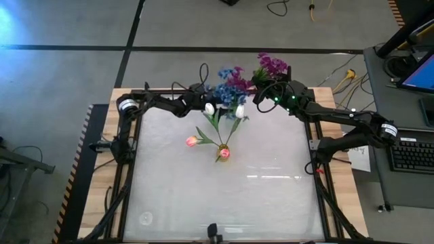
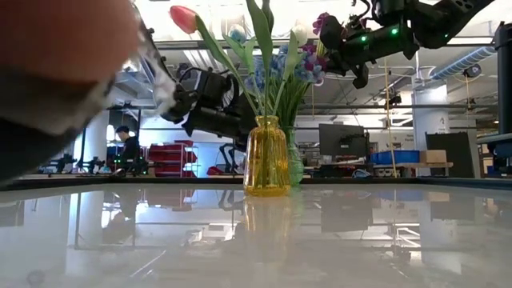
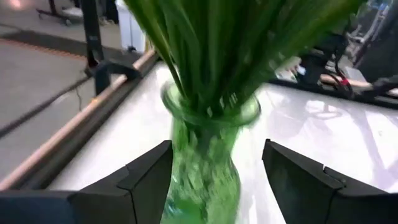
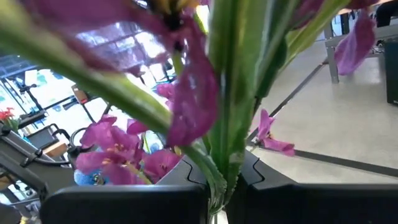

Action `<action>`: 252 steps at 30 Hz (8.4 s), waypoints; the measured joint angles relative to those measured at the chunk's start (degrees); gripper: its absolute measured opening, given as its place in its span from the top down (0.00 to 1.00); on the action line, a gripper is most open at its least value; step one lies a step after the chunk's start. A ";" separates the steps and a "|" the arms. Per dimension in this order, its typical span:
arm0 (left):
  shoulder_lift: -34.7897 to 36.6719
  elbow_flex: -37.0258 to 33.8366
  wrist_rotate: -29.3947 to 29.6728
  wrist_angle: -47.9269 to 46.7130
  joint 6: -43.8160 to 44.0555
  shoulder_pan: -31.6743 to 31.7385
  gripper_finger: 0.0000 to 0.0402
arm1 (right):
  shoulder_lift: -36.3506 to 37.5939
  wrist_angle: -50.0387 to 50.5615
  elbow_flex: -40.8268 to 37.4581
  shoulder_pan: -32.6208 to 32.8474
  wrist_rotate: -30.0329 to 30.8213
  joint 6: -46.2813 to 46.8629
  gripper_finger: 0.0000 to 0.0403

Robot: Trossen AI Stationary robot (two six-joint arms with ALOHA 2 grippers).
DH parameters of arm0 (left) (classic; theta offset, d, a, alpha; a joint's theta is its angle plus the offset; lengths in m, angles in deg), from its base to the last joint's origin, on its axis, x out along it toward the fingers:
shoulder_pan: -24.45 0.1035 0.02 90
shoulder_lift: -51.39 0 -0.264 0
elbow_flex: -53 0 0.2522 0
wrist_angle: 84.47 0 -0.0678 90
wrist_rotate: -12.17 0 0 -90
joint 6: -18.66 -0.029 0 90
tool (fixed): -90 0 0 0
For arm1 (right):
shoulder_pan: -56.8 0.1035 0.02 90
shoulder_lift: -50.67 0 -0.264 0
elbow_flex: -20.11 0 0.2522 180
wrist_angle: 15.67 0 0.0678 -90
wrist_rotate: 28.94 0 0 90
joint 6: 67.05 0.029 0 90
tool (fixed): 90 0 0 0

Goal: Sort flowers into vase by color
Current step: Put the purple flowers into the green vase, then return to Home Position

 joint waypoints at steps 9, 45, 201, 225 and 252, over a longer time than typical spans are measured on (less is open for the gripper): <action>-0.85 1.29 1.59 1.11 -4.03 0.11 0.42 | 0.00 1.66 0.00 0.00 -1.96 0.11 0.97; -3.56 6.16 5.74 -4.96 -3.65 -0.45 0.75 | 5.37 8.09 0.00 0.87 -1.95 -6.54 0.97; -2.27 5.72 8.47 -5.65 0.66 -0.86 0.52 | -5.81 24.79 8.11 5.16 -4.49 -6.92 0.63; 1.45 5.89 7.88 -12.77 3.17 -0.64 0.46 | 0.94 31.97 8.11 5.17 -4.47 -4.79 0.49; 14.57 5.79 6.29 -47.18 -8.11 5.33 0.46 | 3.63 34.14 8.11 5.16 -4.48 -2.97 0.49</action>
